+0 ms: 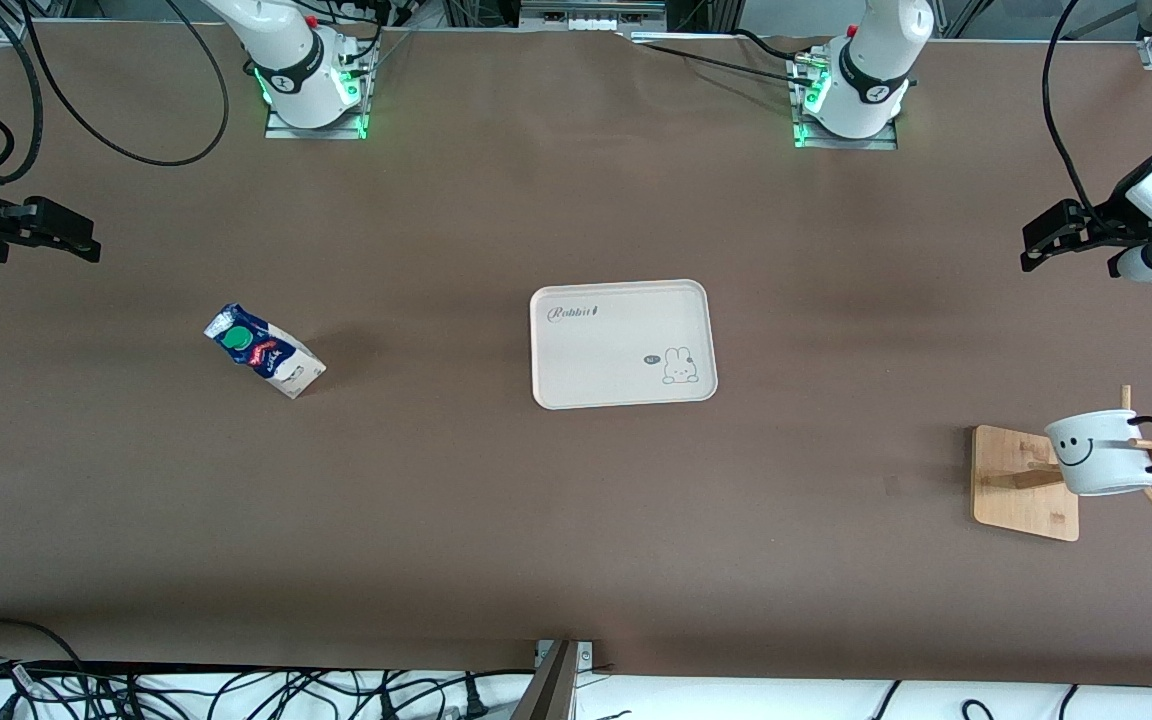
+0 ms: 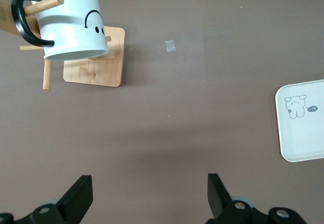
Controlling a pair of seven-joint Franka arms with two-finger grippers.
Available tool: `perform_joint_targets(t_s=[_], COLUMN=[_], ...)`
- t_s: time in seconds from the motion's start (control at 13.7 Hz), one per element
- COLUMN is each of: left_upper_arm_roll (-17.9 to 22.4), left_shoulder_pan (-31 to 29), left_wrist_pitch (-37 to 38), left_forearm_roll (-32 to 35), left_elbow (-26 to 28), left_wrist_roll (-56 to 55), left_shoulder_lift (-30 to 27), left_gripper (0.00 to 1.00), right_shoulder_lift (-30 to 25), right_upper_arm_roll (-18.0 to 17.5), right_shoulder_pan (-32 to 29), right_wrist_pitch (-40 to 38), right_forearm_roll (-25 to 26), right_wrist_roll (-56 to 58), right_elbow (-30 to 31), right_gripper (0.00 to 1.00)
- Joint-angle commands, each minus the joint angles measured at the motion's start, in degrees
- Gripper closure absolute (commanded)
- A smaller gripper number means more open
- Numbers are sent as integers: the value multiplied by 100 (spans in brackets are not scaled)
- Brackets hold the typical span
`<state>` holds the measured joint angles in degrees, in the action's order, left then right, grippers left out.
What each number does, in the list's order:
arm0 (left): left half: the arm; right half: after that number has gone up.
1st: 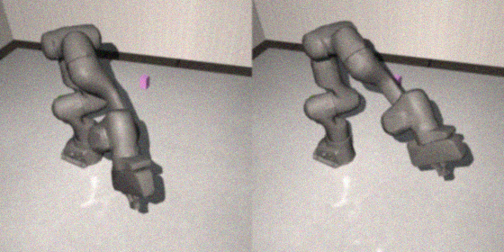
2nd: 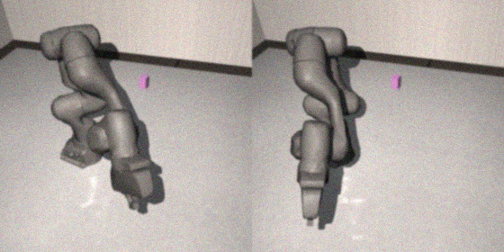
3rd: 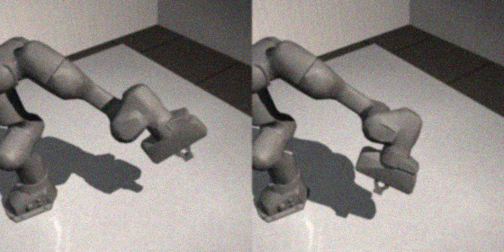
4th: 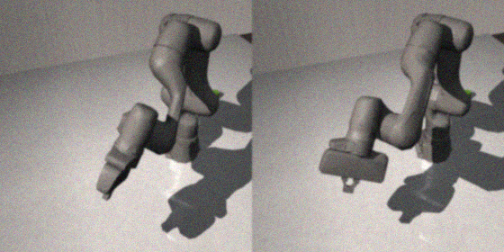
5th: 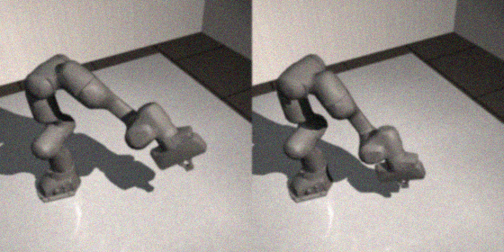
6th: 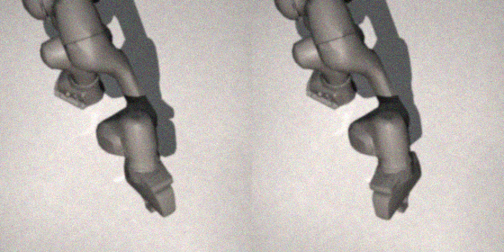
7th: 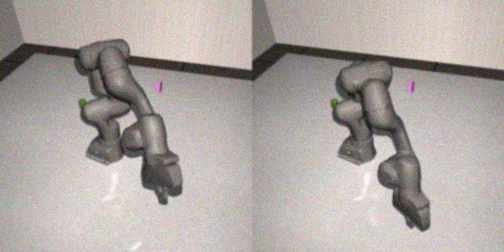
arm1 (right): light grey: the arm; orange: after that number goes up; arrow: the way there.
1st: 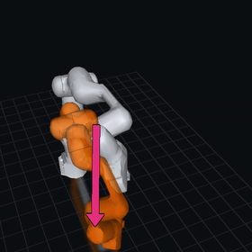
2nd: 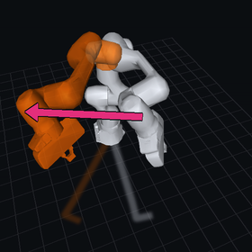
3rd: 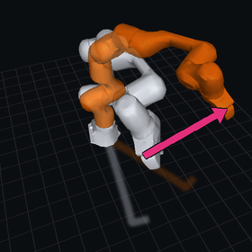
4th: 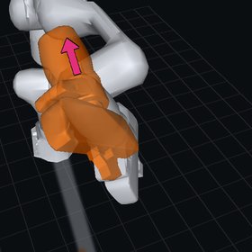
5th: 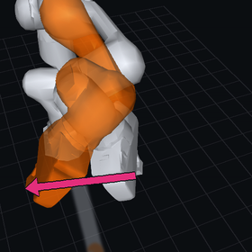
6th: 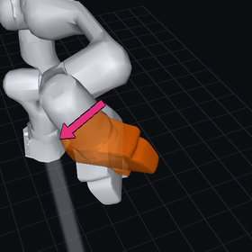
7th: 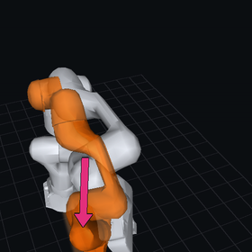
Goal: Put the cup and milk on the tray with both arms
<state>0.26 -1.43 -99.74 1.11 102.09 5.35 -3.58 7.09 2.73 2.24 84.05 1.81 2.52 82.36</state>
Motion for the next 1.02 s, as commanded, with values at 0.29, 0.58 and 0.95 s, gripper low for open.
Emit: perform_joint_targets(t_s=[0.29, 0.58, 0.95], left_upper_arm_roll=[36, 36, 36], left_shoulder_pan=[2, 2, 2], left_wrist_pitch=[121, 121, 121], left_forearm_roll=[-155, -163, -155], left_elbow=[-119, -119, -119], left_wrist_roll=[97, 97, 89], left_shoulder_lift=[32, 32, 41], left_gripper=[0, 0, 0], right_shoulder_lift=[81, 433, 837], right_upper_arm_roll=[-80, -80, -80], right_shoulder_pan=[145, 136, 215], right_wrist_pitch=[-205, -205, -152], right_forearm_roll=[258, 258, 258], right_wrist_roll=[468, 1038, 1602], right_elbow=[-71, -45, -36], right_gripper=[0, 0, 0])
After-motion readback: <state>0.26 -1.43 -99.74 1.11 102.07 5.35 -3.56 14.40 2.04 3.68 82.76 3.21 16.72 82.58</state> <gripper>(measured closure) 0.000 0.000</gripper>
